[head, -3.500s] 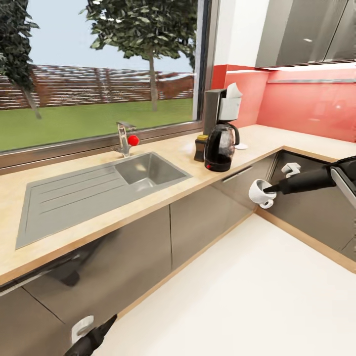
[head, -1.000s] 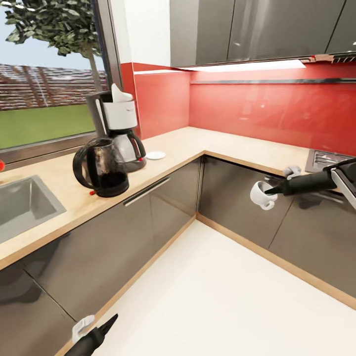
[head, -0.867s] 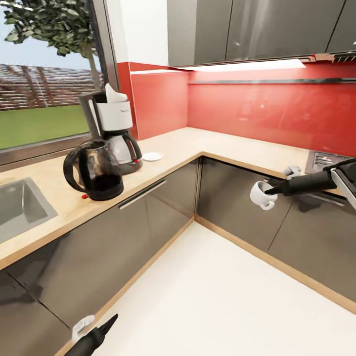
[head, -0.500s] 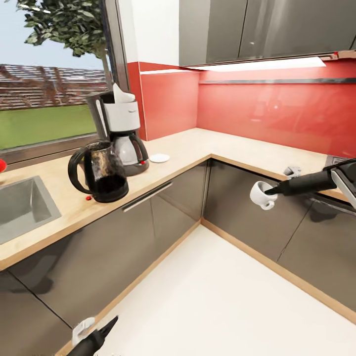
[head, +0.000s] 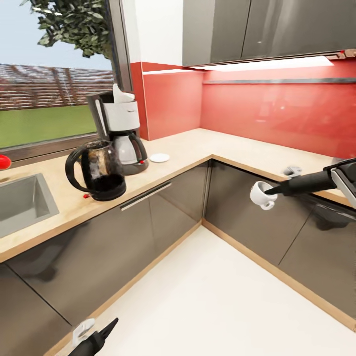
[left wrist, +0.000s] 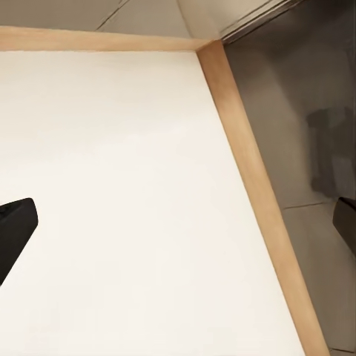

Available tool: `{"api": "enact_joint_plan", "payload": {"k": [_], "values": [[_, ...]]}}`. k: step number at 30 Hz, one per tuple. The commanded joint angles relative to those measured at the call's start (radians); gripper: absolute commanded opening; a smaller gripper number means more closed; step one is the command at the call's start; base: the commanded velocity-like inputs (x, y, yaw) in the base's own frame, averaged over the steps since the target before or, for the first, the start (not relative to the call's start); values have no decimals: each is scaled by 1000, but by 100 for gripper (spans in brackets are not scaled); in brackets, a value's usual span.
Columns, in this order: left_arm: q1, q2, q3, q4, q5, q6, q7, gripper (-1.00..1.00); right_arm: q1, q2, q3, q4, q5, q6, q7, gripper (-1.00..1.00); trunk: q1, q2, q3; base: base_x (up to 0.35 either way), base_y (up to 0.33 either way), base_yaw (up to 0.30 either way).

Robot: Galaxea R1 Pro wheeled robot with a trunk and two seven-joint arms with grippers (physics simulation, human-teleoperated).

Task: Set up a coffee station on the kitchen countertop: keep the coffee maker on the countertop, move the bottle of coffee from the kitchen shelf to the counter next to the coffee maker, place a paper coffee filter on top of the coffee maker, put the saucer next to the coffee maker with the coffee cup on the saucer, and place the electric kettle next to the coffee maker.

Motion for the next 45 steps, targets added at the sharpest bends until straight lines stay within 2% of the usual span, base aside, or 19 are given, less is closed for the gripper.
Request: {"api": "enact_joint_plan", "payload": {"k": [1, 14, 27, 38, 45], "values": [[0, 0, 2, 0, 7, 10, -5, 100, -1, -1, 3, 0, -6, 5, -2, -100, 0, 0, -1, 0, -284, 41], [0, 0, -1, 0, 7, 10, -3, 100, -1, -1, 3, 0, -7, 5, -2, -100, 0, 0, -1, 10, -163, 202], [0, 0, -4, 0, 7, 8, -2, 100, -1, -1, 4, 0, -7, 5, -2, -100, 0, 0, -1, 80, -256, 90], [0, 0, -3, 0, 7, 7, -3, 100, -1, -1, 4, 0, -7, 4, -2, -100, 0, 0, -1, 7, -43, 257], [0, 0, -6, 0, 7, 6, -3, 100, -1, -1, 3, -1, -7, 5, -2, -100, 0, 0, -1, 0, -216, 95]]}}
